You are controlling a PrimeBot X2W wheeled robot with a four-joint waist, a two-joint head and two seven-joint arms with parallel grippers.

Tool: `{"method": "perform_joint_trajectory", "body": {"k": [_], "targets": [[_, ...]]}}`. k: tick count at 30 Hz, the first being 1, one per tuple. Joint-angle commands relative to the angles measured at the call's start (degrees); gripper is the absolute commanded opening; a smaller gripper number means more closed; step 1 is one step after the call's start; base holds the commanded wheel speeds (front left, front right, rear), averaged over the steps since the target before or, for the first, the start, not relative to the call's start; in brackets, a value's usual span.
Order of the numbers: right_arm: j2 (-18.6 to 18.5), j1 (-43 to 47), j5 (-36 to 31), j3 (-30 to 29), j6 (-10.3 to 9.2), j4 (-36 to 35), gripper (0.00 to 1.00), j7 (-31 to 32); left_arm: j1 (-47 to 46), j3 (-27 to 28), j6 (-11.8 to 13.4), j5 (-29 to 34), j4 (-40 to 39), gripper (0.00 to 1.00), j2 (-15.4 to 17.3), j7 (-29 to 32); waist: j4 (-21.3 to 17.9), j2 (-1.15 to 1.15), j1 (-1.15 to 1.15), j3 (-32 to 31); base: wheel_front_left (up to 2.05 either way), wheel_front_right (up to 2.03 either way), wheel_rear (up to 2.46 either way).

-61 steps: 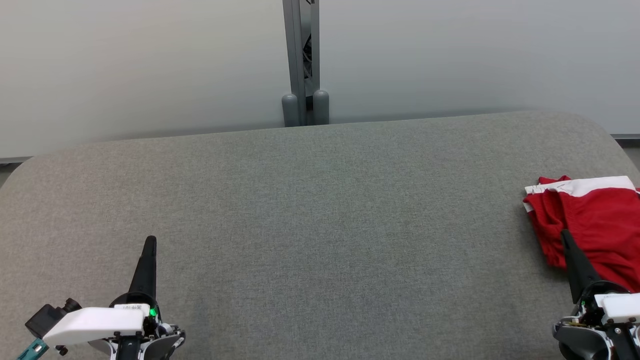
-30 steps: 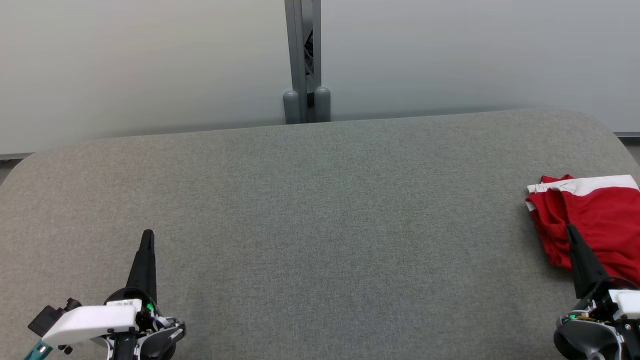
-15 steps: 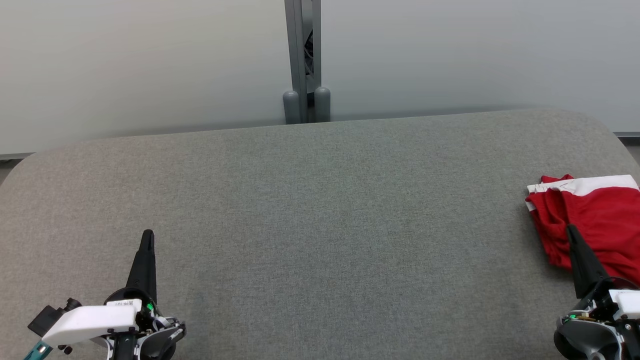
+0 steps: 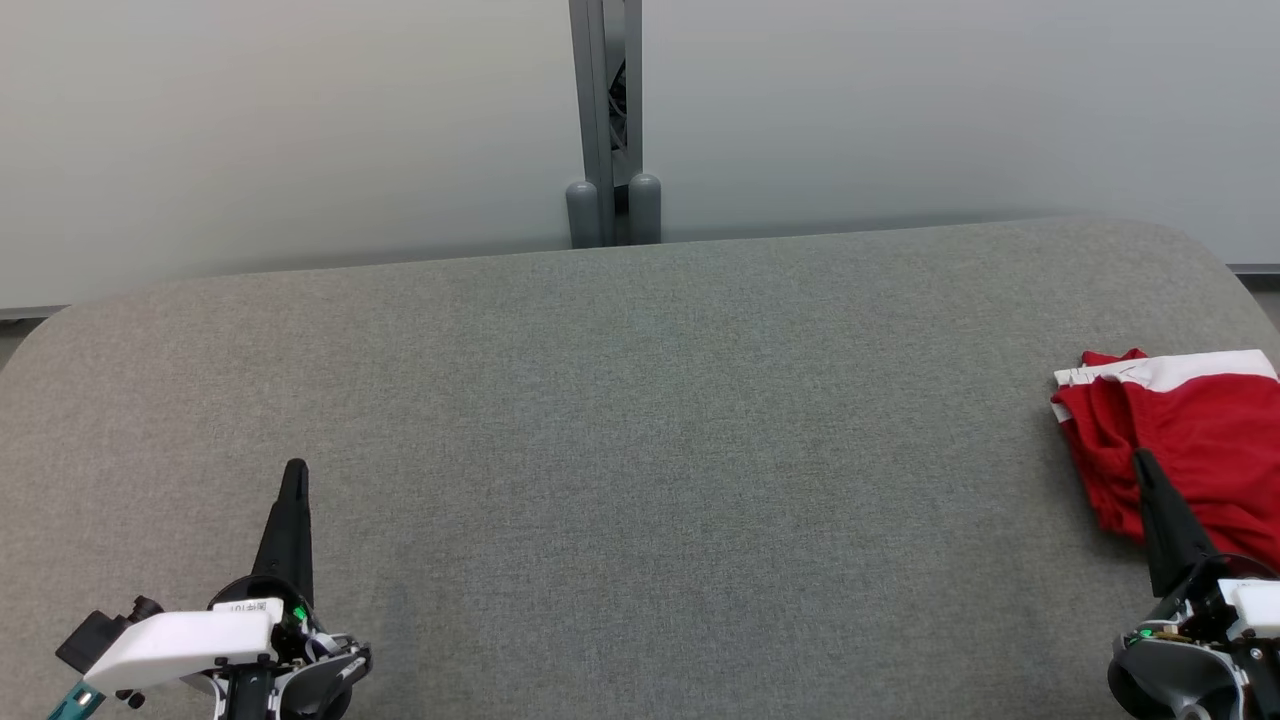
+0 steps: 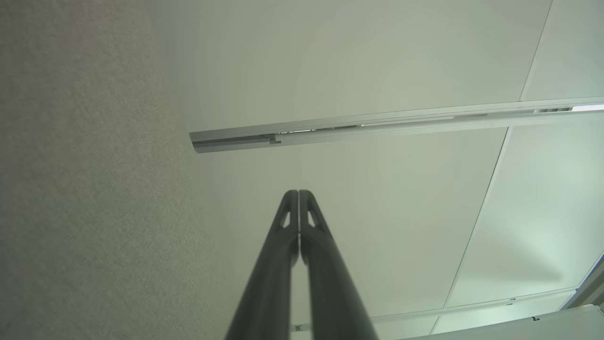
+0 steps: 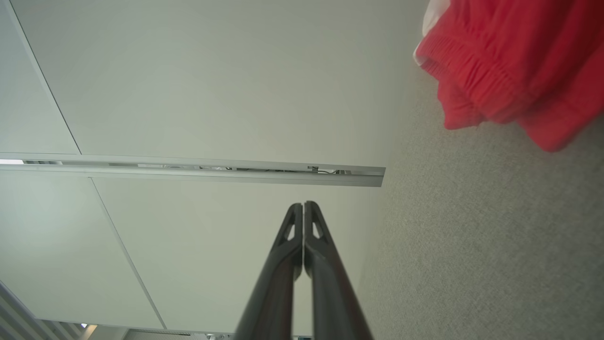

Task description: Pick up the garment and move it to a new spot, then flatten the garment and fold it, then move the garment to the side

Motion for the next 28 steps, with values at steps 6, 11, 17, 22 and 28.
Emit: {"method": "perform_joint_trajectory", "body": {"k": [6, 11, 17, 22, 28], "targets": [[-0.3, -0.5, 0.1, 0.0, 0.0, -0.2, 0.0, 0.3, -1.1, 0.3, -0.3, -0.1, 0.0, 0.0, 0.1, 0.0, 0.0, 0.0, 0.0, 0.0, 0.0, 0.0, 0.0], [-0.3, -0.5, 0.1, 0.0, 0.0, -0.2, 0.0, 0.3, -1.1, 0.3, -0.3, -0.1, 0.0, 0.0, 0.1, 0.0, 0.0, 0.0, 0.0, 0.0, 0.0, 0.0, 0.0], [-0.3, -0.5, 0.1, 0.0, 0.0, -0.2, 0.0, 0.3, -1.1, 0.3, -0.3, -0.1, 0.0, 0.0, 0.1, 0.0, 0.0, 0.0, 0.0, 0.0, 0.0, 0.0, 0.0], [-0.3, -0.5, 0.1, -0.1, 0.0, -0.2, 0.0, 0.3, -1.1, 0.3, -0.3, -0.1, 0.0, 0.0, 0.1, 0.0, 0.0, 0.0, 0.0, 0.0, 0.0, 0.0, 0.0], [-0.3, -0.5, 0.1, -0.1, 0.0, -0.2, 0.0, 0.3, -1.1, 0.3, -0.3, -0.1, 0.0, 0.0, 0.1, 0.0, 0.0, 0.0, 0.0, 0.0, 0.0, 0.0, 0.0]]}}
